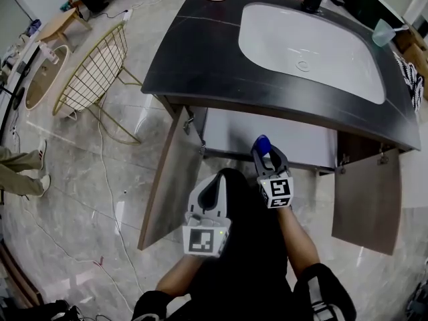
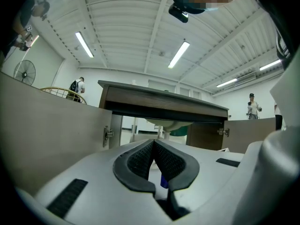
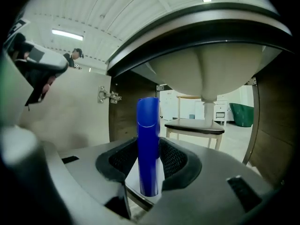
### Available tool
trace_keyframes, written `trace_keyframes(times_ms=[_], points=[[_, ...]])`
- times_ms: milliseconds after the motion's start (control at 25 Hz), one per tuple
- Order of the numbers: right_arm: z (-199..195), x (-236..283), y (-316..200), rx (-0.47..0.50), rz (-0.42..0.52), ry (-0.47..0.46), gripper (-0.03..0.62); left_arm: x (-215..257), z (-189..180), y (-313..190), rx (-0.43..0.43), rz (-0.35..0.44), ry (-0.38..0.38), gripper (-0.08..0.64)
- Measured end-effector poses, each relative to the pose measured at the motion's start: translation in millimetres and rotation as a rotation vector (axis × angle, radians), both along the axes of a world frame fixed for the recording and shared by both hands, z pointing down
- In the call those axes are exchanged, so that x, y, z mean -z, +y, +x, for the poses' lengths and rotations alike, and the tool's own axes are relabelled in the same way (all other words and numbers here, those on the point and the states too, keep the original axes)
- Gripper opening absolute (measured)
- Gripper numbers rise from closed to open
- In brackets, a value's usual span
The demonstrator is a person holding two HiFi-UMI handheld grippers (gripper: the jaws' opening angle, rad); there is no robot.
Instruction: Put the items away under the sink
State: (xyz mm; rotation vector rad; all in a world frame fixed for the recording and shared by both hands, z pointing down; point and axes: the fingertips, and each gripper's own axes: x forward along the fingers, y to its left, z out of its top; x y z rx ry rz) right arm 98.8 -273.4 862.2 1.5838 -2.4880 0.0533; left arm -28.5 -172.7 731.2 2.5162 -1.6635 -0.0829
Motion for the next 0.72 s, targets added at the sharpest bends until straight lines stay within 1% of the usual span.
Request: trace_keyframes(times_ms=[120,280,560,720], points=[[-1.6,-19.8,-11.7,-0.004,-0.015,0.013,0.145,-0.1,-1.3,-0.9,-0.004,0.003,0.009,0.015],[-6.3,-39.3,-27.0,-0.003,-0.040,0.003,0.144,-0.2,-4.0,0.3,-0.001,0.004,0.013,0.015],[-14.0,-53.6,-47.4,-0.017,-0.069,-0.028,0.144,-1.3,-10.9,0.7,0.008,0.010,0.012,0.015],[-16.8,-61.9,-61.1,-0.016,-0.075,-0.017,0.144,-0.3,-11.4,0.4,0.009,0.016,0.016,0.015]])
